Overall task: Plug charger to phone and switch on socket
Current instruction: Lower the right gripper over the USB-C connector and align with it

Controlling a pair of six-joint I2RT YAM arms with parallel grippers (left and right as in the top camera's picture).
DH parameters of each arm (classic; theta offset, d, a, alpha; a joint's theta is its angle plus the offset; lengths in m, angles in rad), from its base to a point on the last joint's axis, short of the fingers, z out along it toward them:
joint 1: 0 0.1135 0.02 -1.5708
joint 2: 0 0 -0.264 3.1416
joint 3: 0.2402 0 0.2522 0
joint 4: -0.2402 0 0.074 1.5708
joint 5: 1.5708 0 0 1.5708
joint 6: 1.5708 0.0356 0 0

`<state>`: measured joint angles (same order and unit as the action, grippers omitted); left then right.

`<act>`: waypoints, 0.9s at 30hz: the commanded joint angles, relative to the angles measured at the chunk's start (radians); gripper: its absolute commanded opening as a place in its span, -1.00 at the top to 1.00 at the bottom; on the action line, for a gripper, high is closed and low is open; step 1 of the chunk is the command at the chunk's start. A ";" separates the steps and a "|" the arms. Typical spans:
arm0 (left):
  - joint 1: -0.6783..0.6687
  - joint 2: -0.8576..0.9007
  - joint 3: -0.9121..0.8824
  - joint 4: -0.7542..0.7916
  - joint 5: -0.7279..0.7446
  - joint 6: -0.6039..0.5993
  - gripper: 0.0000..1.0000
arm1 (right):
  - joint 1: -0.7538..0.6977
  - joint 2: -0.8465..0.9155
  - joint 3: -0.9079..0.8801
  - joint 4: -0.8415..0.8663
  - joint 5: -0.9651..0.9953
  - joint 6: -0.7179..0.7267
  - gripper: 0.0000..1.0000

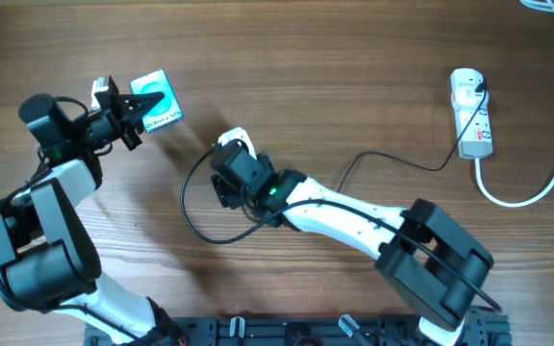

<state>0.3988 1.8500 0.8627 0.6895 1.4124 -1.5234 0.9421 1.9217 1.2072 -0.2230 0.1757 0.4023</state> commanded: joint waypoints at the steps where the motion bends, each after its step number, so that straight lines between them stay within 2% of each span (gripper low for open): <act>1: 0.003 0.009 0.021 0.012 0.030 0.029 0.92 | 0.007 0.037 0.022 0.014 0.082 -0.008 -0.43; 11: 0.013 0.009 0.021 0.041 -0.005 0.029 0.92 | 0.011 0.093 0.023 0.084 0.087 -0.010 -0.26; 17: 0.058 0.009 0.021 0.041 -0.014 0.029 0.92 | 0.014 0.127 0.024 0.146 0.087 -0.008 -0.12; 27: 0.130 0.009 0.021 0.041 0.019 0.058 0.92 | 0.014 0.212 0.064 0.150 0.095 -0.009 -0.01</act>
<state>0.5114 1.8519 0.8627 0.7204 1.4010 -1.5036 0.9485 2.0865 1.2240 -0.0746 0.2485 0.3969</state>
